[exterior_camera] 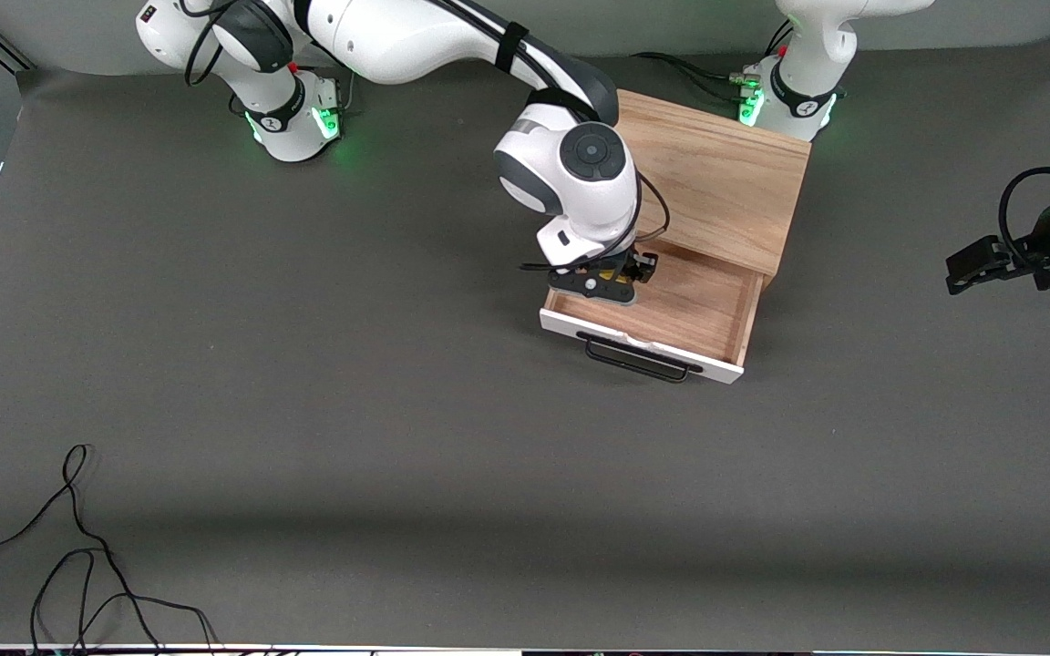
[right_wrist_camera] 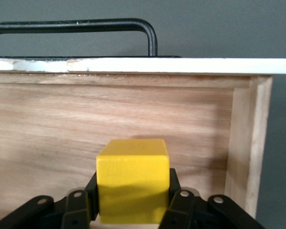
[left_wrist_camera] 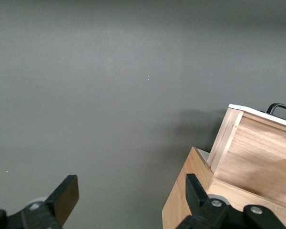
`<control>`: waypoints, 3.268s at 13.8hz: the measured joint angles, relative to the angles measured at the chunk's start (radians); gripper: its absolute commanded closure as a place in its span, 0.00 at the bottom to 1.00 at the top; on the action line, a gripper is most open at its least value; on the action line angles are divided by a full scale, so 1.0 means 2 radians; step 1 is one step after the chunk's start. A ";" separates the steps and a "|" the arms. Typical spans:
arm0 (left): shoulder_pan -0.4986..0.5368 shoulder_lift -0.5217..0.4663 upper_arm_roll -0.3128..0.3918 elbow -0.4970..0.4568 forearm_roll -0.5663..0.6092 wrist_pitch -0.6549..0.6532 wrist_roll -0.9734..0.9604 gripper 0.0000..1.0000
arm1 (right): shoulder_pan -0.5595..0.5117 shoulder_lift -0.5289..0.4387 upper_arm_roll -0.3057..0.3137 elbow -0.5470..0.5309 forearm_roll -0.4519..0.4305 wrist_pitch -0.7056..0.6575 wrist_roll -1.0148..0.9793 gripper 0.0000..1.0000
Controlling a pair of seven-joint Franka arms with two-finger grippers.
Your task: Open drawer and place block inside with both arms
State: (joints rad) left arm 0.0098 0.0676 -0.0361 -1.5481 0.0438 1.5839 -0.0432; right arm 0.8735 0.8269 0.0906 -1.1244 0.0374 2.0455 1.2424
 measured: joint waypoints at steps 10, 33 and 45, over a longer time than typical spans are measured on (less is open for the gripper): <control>-0.005 0.000 0.000 -0.002 0.000 0.000 0.005 0.00 | 0.010 0.009 0.000 0.006 -0.038 0.010 0.012 0.00; -0.007 -0.006 0.002 -0.001 -0.003 -0.006 0.023 0.00 | -0.315 -0.289 -0.042 -0.098 0.013 -0.150 -0.381 0.00; -0.008 -0.007 0.003 0.001 -0.008 -0.006 0.023 0.00 | -0.321 -0.306 -0.134 -0.176 0.023 -0.159 -0.558 0.00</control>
State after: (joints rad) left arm -0.0065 0.0537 -0.0302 -1.5458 0.0285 1.5711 0.0023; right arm 0.2320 0.2142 -0.1771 -1.4756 0.0825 1.7277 0.1255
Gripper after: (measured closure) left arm 0.000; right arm 0.000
